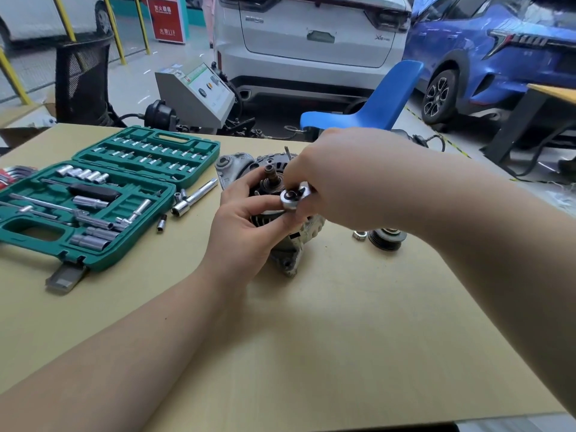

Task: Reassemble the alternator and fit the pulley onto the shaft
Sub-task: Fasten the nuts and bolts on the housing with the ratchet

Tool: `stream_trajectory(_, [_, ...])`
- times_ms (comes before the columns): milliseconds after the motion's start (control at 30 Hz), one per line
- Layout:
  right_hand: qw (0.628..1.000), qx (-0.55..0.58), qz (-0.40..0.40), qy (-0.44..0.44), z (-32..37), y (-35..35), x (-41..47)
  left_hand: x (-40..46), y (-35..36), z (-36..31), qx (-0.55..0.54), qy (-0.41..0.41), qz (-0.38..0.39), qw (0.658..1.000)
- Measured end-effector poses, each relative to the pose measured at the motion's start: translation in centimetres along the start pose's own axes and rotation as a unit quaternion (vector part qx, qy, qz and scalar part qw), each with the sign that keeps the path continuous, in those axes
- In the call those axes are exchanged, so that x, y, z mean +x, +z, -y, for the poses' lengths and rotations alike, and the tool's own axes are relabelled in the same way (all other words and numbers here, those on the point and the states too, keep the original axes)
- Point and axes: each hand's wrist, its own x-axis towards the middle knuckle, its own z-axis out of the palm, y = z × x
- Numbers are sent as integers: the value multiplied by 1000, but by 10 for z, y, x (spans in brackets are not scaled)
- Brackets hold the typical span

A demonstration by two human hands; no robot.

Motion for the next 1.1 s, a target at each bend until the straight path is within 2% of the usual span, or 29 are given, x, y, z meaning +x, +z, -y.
stream_trajectory(200, [998,49,-22,14,14,3,-7,2,0,2,-5,-1,-9,1000])
stream_trajectory(567, [997,-66,12,-25,1,3,2,-1,1,2,-11,-4,2,1000])
stream_trajectory(867, [997,30,-60,43,10,8,0,2,2,4,-2,-4,-19,1000])
stream_trajectory(1100, [998,-48,-33,9,2,9,1,1,0,2,-10,-6,-7,1000])
